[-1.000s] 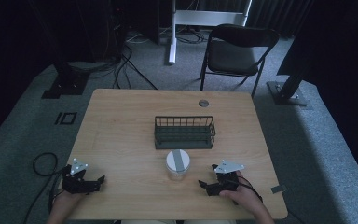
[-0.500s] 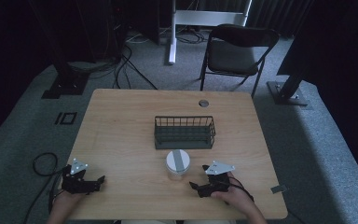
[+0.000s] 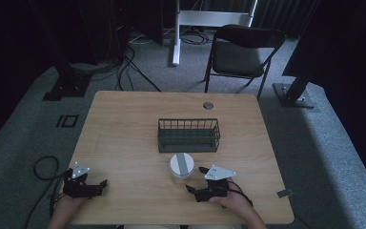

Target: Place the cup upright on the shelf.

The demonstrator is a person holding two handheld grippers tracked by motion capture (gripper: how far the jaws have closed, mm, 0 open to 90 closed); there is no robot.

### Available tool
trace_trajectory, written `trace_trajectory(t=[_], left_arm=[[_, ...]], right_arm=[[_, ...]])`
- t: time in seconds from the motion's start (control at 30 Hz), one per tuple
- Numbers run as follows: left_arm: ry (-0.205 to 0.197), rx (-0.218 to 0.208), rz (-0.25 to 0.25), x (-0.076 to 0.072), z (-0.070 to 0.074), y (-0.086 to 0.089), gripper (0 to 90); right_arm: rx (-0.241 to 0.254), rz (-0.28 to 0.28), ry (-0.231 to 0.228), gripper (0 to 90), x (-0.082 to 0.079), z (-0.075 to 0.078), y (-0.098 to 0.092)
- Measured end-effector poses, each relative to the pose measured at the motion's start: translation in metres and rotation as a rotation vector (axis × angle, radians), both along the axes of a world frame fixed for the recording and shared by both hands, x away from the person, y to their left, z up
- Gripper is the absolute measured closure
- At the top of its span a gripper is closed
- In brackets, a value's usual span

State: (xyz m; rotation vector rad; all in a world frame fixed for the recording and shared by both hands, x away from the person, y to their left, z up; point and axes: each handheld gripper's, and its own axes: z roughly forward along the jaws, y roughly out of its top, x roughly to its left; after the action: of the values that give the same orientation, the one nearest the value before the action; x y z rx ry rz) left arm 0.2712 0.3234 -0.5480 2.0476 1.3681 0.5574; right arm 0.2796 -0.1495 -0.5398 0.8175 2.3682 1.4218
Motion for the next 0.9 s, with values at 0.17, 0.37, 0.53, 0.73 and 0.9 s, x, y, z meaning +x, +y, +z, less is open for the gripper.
trace_trajectory(t=[0.17, 0.37, 0.53, 0.73, 0.9], left_arm=[[0.0, 0.0, 0.0, 0.0, 0.0, 0.0, 0.6], [0.0, 0.0, 0.0, 0.0, 0.0, 0.0, 0.6], [-0.001, 0.0, 0.001, 0.0, 0.0, 0.0, 0.6], [-0.001, -0.001, 0.001, 0.0, 0.0, 0.0, 0.6], [0.0, 0.0, 0.0, 0.0, 0.0, 0.0, 0.6]], right_arm=[[0.007, 0.004, -0.017, 11.5, 0.0, 0.001, 0.007], [0.021, 0.005, -0.016, 11.5, 0.002, 0.0, 0.014], [0.022, 0.01, -0.023, 11.5, 0.004, -0.002, 0.021], [0.035, -0.009, -0.027, 11.5, 0.007, -0.003, 0.025], [0.052, -0.023, -0.031, 14.7, 0.009, -0.002, 0.03]])
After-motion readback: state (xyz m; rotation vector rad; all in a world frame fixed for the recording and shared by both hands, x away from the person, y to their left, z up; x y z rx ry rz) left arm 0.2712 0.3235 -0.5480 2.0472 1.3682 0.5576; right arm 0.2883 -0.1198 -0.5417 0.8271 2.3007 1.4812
